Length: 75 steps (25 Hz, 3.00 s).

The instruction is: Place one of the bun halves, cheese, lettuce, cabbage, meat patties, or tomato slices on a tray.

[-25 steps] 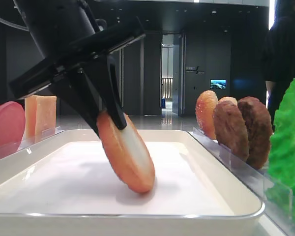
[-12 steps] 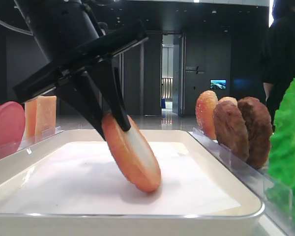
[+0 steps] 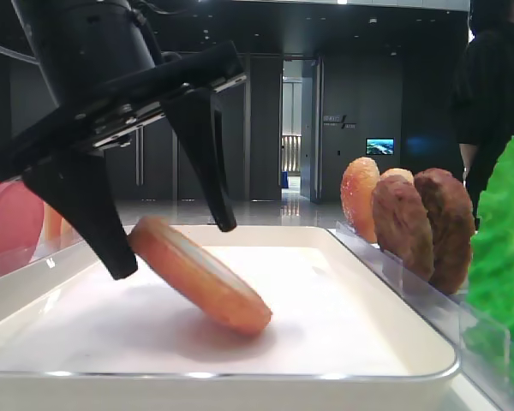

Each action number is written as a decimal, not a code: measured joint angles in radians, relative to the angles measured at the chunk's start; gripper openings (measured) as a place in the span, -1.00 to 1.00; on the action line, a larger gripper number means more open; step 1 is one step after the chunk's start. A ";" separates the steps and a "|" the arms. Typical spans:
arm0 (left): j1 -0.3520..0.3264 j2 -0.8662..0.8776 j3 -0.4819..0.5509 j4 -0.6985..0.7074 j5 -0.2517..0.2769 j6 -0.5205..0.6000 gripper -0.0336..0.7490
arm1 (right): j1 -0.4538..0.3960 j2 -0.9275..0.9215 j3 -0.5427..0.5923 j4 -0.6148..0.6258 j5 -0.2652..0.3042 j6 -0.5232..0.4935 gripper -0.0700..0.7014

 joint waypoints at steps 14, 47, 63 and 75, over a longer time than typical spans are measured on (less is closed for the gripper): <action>0.019 -0.109 0.000 0.263 0.180 -0.183 0.48 | 0.000 0.000 0.000 0.000 0.000 0.000 0.45; 0.455 -0.401 -0.161 0.628 0.493 0.025 0.46 | 0.000 0.000 0.000 0.000 0.000 0.000 0.45; 0.485 -0.742 0.109 0.617 0.499 0.080 0.45 | 0.000 0.000 0.000 0.000 0.000 0.000 0.45; 0.485 -1.294 0.379 0.564 0.515 0.127 0.45 | 0.000 0.000 0.000 0.000 0.000 0.000 0.45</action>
